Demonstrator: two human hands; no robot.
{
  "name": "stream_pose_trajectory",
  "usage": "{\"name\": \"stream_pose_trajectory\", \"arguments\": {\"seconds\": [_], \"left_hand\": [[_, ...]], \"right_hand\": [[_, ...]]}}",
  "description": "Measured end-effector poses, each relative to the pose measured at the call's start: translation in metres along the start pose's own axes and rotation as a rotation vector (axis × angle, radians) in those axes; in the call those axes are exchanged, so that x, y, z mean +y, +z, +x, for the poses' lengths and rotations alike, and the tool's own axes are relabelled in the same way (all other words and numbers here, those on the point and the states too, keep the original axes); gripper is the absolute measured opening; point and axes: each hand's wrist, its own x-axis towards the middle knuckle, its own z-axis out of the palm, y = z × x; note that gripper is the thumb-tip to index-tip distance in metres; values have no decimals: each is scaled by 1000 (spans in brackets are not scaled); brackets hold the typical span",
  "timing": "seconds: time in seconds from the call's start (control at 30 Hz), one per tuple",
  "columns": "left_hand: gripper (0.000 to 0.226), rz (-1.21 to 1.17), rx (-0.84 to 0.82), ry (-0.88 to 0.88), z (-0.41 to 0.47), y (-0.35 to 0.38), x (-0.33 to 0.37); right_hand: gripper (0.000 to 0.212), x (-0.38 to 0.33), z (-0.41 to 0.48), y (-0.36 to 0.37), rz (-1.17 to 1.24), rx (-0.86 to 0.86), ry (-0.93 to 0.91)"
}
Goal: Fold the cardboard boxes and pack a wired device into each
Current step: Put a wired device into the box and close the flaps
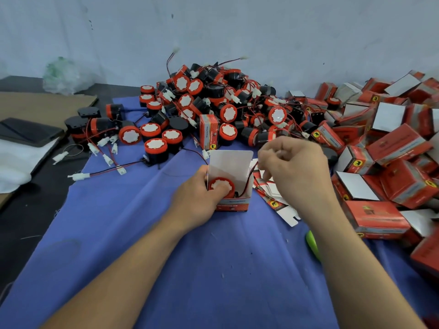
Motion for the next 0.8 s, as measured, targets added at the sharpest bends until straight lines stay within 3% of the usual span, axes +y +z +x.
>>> {"name": "stream_pose_trajectory", "arguments": {"seconds": [0.17, 0.3, 0.43, 0.53, 0.63, 0.8], "left_hand": [[47, 37, -26, 31, -3, -1, 3], [40, 50, -28, 44, -2, -2, 1], [36, 29, -7, 45, 0, 0, -2], [35, 9, 9, 46, 0, 1, -5], [27, 3, 29, 40, 0, 3, -4], [32, 47, 38, 44, 0, 4, -1]], "right_hand": [[22, -3, -12, 20, -11, -146, -52], [16, -2, -11, 31, -424, -165, -133], [20, -9, -16, 35, -959, -294, -411], [14, -19, -16, 33, -1122, -398, -427], [26, -28, -8, 32, -1198, -453, -462], [20, -38, -6, 40, -1320, -679, -684]]}}
